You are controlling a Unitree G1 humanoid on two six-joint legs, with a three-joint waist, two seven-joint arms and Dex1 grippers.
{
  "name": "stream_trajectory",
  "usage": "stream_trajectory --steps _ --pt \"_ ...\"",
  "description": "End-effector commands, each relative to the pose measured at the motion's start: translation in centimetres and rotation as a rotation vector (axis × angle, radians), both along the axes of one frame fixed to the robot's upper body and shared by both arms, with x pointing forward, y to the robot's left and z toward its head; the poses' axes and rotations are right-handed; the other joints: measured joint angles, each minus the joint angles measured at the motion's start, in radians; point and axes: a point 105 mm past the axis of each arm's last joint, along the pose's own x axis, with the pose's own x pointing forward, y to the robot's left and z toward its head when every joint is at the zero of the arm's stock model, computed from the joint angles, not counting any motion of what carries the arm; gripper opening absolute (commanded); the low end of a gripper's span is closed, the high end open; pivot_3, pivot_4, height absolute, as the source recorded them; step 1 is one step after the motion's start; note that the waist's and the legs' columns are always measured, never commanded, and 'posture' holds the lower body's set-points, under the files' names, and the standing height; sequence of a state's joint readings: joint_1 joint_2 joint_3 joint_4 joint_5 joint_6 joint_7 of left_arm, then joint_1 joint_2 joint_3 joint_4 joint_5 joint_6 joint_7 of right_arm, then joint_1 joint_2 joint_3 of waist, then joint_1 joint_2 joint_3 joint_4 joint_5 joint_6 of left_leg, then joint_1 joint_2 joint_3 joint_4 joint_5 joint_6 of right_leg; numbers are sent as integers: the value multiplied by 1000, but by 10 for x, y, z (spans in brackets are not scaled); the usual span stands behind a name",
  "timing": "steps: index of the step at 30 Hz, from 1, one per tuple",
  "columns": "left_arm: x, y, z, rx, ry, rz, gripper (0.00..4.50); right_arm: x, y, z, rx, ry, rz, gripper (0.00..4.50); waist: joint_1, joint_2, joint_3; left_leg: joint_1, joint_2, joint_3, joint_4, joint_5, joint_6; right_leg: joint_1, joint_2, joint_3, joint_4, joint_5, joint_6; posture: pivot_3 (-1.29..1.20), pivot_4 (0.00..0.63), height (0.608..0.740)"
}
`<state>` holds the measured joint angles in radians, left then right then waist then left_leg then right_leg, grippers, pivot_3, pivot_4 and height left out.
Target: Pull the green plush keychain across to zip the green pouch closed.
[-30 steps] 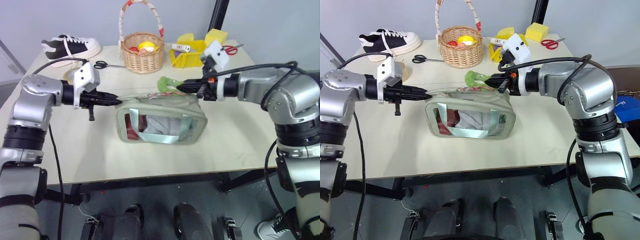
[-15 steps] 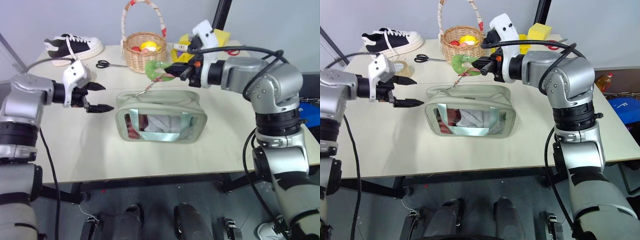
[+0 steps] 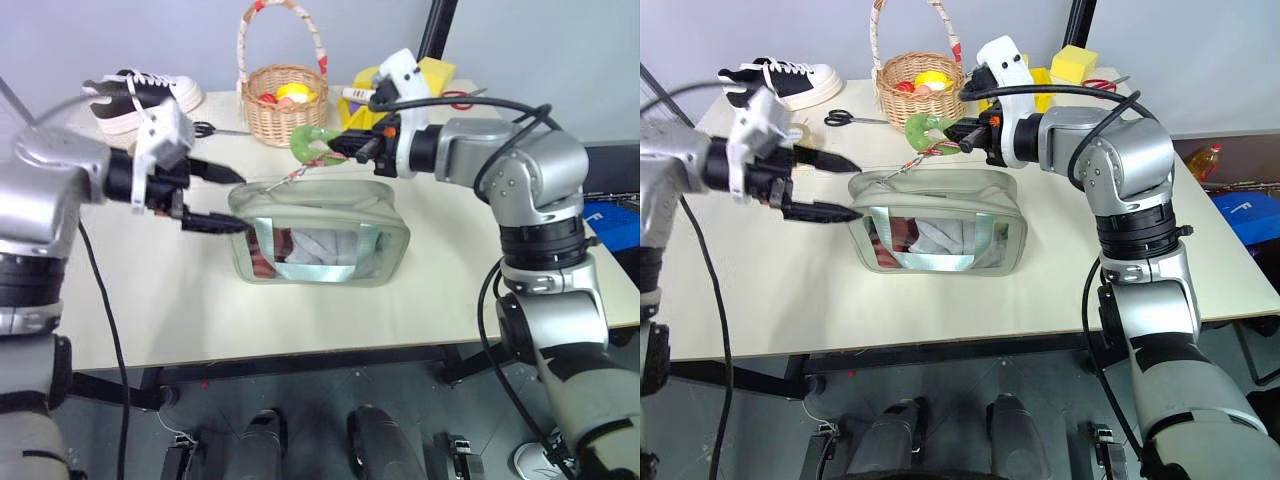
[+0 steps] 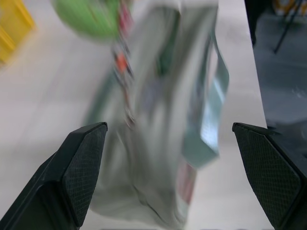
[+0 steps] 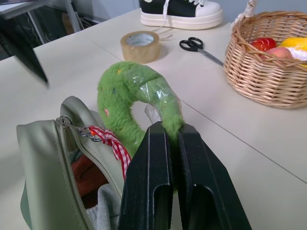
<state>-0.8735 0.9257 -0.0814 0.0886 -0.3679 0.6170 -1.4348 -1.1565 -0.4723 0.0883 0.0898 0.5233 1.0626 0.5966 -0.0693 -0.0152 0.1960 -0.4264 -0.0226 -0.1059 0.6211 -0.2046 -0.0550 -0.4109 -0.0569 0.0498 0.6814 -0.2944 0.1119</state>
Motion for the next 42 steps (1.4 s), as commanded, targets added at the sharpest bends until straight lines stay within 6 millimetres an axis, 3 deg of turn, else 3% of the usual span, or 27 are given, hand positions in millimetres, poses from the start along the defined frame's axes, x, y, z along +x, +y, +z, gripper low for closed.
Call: stream_trajectory --steps 1,5,7,10,15,19,27,33,42 --pt "5 2 0 63 -91 10 4469 -5 3 22 21 -73 14 0 1 0 0 0 0 0 0 0 0 0 0 0 0 0 0 0 150 740" --pt "20 2 -6 33 -106 54 4469 -6 3 22 21 -69 12 0 4 0 0 0 0 0 1 0 0 0 -1 0 0 0 0 0 150 740" --pt "25 -2 -5 2 -120 67 3923 -5 2 21 19 -65 6 0 4 0 0 0 -1 0 1 0 0 0 -1 0 0 0 0 0 150 740" --pt "25 -9 1 -36 -115 50 2626 -5 2 20 17 -62 4 0 2 0 0 0 -1 0 1 0 0 0 -1 0 0 0 0 0 150 740" --pt "21 -10 3 -33 -104 33 76 -6 1 19 15 -61 2 0 2 0 0 0 -1 0 1 0 0 0 -1 0 0 0 0 0 150 740" --pt "18 1 -1 20 -94 56 76 -6 -10 20 14 -63 -28 0 1 0 0 0 -1 0 1 0 0 0 -1 0 0 0 0 0 150 740" --pt "22 50 -13 110 -129 234 76 -16 -57 17 28 -35 -169 0 2 0 0 0 0 0 0 0 0 0 -1 0 -1 0 0 0 150 740" --pt "22 50 -16 84 -123 250 76 -16 -80 7 25 -14 -268 0 2 0 0 0 0 0 1 0 0 0 -1 0 -1 0 0 0 150 740" --pt "26 53 -15 75 -137 283 76 -12 -105 10 13 -34 -360 0 0 0 0 1 2 1 -1 0 0 0 1 0 -1 0 -1 0 150 740"
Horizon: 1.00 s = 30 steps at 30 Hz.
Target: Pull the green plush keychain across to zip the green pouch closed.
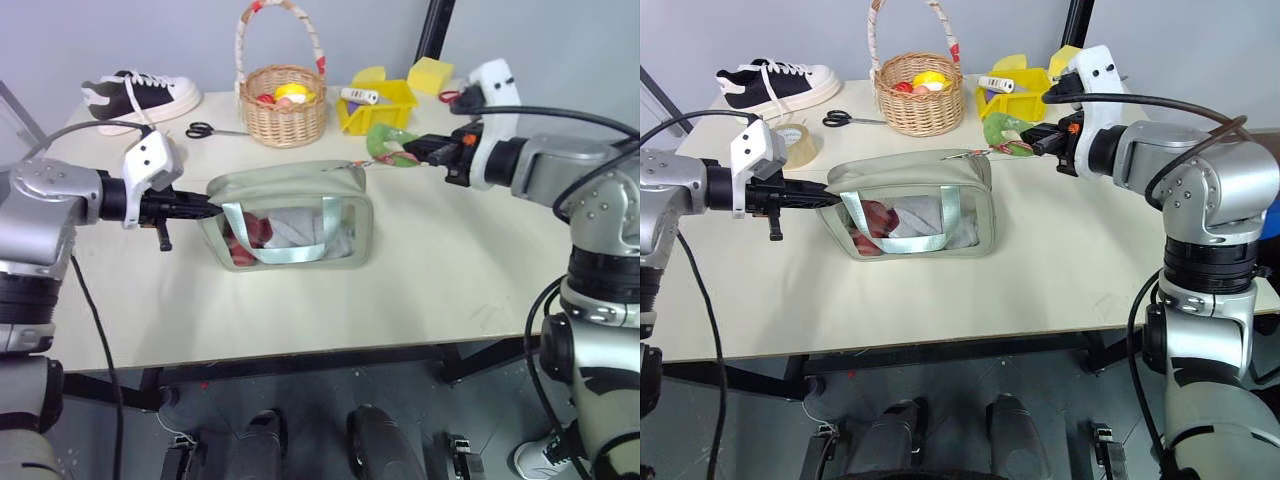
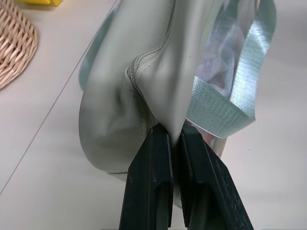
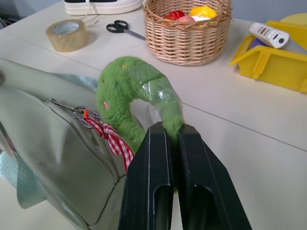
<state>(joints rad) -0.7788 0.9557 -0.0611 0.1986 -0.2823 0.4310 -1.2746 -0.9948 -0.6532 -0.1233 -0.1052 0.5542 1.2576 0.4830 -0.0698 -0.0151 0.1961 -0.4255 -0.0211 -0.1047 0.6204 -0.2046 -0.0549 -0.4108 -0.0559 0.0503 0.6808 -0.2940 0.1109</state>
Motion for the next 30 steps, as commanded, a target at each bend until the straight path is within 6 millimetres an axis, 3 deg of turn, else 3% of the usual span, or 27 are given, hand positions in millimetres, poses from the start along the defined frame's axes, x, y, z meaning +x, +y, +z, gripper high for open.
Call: stream_trajectory --steps 1,6,11,14,17,19,21,30 --pt "3 14 7 19 -29 66 76 -1 -16 13 -9 -62 -55 0 1 0 0 0 0 0 0 0 0 0 0 0 0 0 0 0 150 740" --pt "5 19 10 31 -52 86 76 2 -31 -6 -26 -31 -120 0 0 0 0 0 0 0 0 0 0 0 0 0 0 0 0 0 150 740" --pt "6 23 14 37 -67 97 76 4 -61 -10 -37 -23 -223 0 1 0 0 0 0 1 0 0 0 0 0 0 0 0 0 0 150 740" --pt "3 18 9 37 -48 76 76 -1 -66 -27 -41 33 -238 0 1 0 0 0 0 1 0 0 0 0 0 0 0 0 0 0 150 740" --pt "0 15 5 33 -32 65 76 -8 -62 -48 -43 95 -224 0 2 0 0 0 0 1 0 0 0 1 0 0 -1 0 0 0 150 740" --pt "1 12 2 26 -26 61 76 -20 -44 -89 -28 209 -171 0 1 0 0 0 0 1 0 0 0 1 0 1 -1 0 0 0 150 740" --pt "1 9 0 22 -24 57 76 -26 -32 -110 -6 265 -142 0 0 0 0 1 0 0 0 0 0 2 0 1 0 0 0 0 150 740" --pt "1 -2 -2 14 -20 33 76 -10 8 -145 108 331 -112 0 3 0 0 2 0 0 2 0 0 4 0 0 0 1 -1 0 150 740"
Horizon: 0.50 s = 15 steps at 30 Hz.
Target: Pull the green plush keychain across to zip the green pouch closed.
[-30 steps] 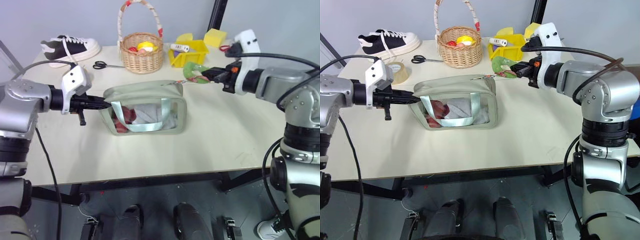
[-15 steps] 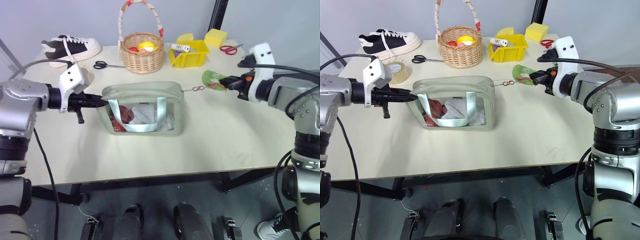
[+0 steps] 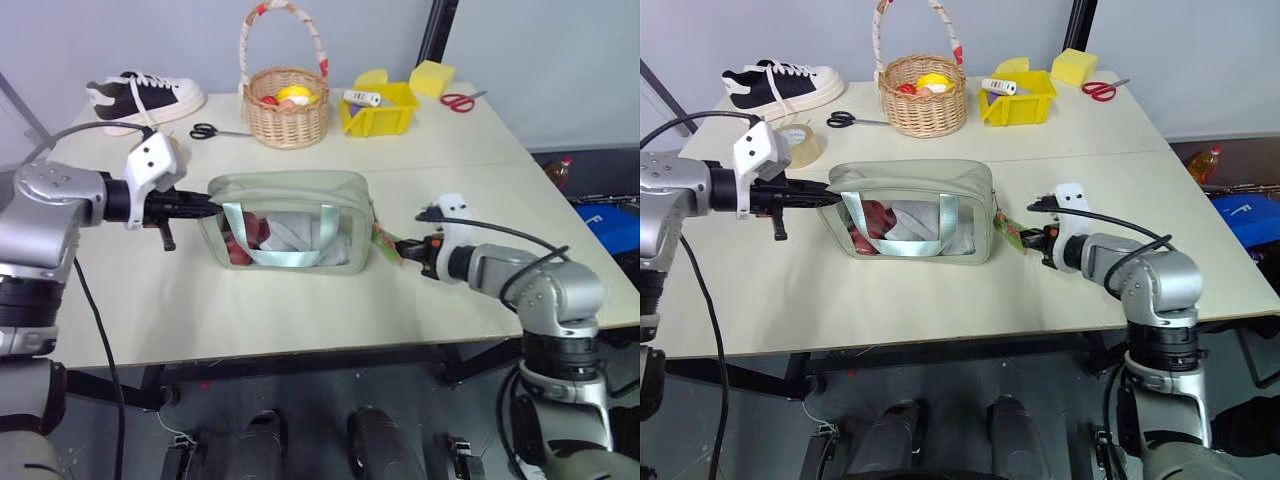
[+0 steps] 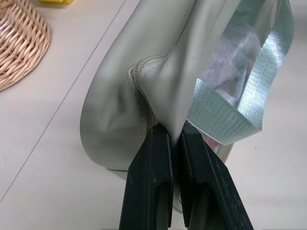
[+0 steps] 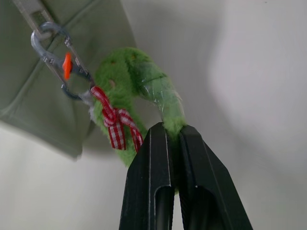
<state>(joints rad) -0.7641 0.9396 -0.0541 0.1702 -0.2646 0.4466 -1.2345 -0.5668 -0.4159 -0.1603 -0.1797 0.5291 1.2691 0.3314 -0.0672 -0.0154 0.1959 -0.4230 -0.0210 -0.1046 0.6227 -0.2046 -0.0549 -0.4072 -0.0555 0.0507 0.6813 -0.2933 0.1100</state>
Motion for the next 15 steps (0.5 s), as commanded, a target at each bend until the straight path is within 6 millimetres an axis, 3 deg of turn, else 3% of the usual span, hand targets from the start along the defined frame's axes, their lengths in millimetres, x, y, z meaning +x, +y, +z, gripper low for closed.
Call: stream_trajectory --steps 1,9,15 --pt "-1 0 0 11 -1 5 76 6 7 1 -15 -38 15 0 0 0 0 0 0 0 0 0 0 0 0 0 0 0 0 0 150 740" --pt "-3 -2 0 8 0 3 76 10 1 -29 -454 -185 181 0 0 0 0 0 0 0 0 0 0 0 0 0 -1 0 0 0 150 740" --pt "-5 -4 -1 5 2 2 76 15 0 -27 -461 -214 190 0 0 -1 0 4 0 0 0 0 0 4 0 0 -1 0 0 0 150 740"
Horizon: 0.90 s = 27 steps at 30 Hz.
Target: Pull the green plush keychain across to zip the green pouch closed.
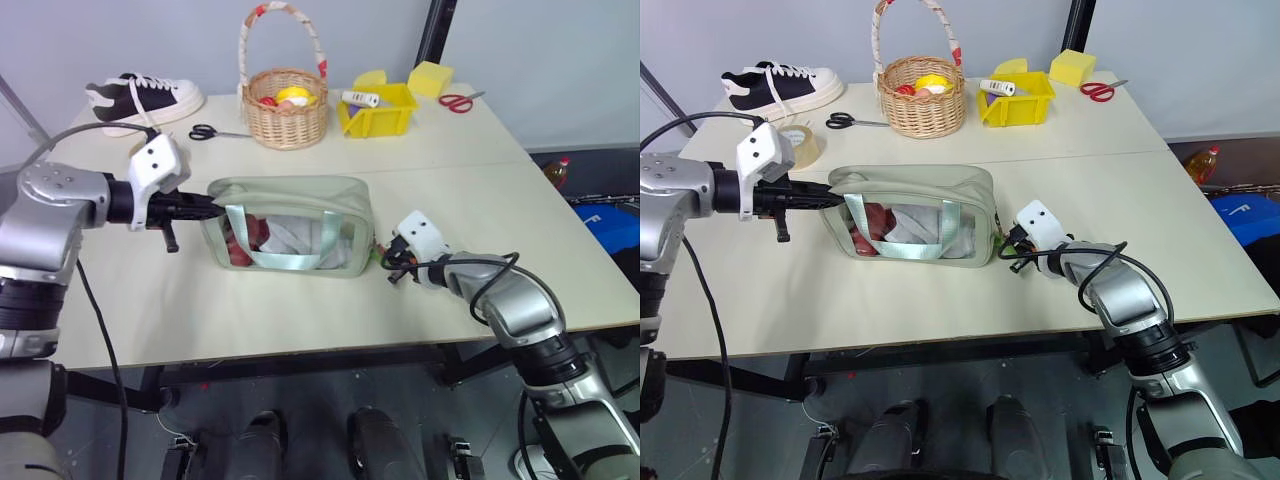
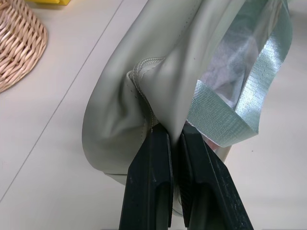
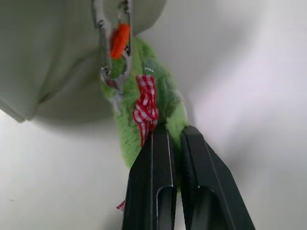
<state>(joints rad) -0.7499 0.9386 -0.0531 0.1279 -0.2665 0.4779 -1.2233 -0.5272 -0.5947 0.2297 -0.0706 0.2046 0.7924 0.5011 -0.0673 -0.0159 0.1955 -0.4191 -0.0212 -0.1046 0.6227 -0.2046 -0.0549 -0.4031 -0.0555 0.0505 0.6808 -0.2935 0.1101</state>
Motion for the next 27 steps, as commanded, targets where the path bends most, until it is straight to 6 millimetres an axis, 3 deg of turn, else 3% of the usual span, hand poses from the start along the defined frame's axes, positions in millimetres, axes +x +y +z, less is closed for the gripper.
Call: stream_trajectory --steps 1,6,8,9,12,16,18,23,27 --pt "-2 0 0 1 -4 3 76 6 -6 4 -8 -13 -19 0 0 0 0 0 0 0 0 0 0 0 0 0 0 0 0 0 150 740" --pt "-2 0 0 -2 -6 7 76 9 -10 30 95 -37 -23 0 2 0 0 0 0 0 0 0 0 0 0 0 0 0 0 0 150 740" --pt "-2 1 1 -6 -13 9 0 4 -7 44 172 -19 9 714 3 0 0 0 0 0 0 0 0 0 0 0 0 0 0 0 150 740" --pt "-2 1 2 -15 -9 6 367 0 -6 52 196 -13 27 958 4 0 0 0 0 0 0 0 0 0 0 0 0 0 0 0 150 740" --pt "-3 0 6 -42 -4 3 1559 -8 -9 74 228 -9 59 2377 4 0 0 -1 0 0 -1 0 0 -1 0 0 0 0 0 0 150 740" --pt "-6 3 14 -106 21 13 3687 -20 -18 100 229 -2 107 4469 6 0 1 -2 0 0 0 0 0 -2 0 0 0 0 0 0 150 740" --pt "-9 15 26 -152 40 56 4416 -28 -28 115 197 -11 157 4500 9 0 2 -3 0 0 0 0 0 -2 0 0 -1 0 0 0 150 740" --pt "-18 49 42 -179 54 147 4477 -53 -37 139 166 -14 307 4500 3 0 2 -5 0 0 -2 0 0 -4 -1 -1 -3 0 0 0 150 740" --pt "-20 62 39 -152 35 186 4477 -63 -32 148 176 -22 370 4500 1 0 2 -5 1 0 -3 0 0 -4 -1 -1 -4 0 0 0 150 740"
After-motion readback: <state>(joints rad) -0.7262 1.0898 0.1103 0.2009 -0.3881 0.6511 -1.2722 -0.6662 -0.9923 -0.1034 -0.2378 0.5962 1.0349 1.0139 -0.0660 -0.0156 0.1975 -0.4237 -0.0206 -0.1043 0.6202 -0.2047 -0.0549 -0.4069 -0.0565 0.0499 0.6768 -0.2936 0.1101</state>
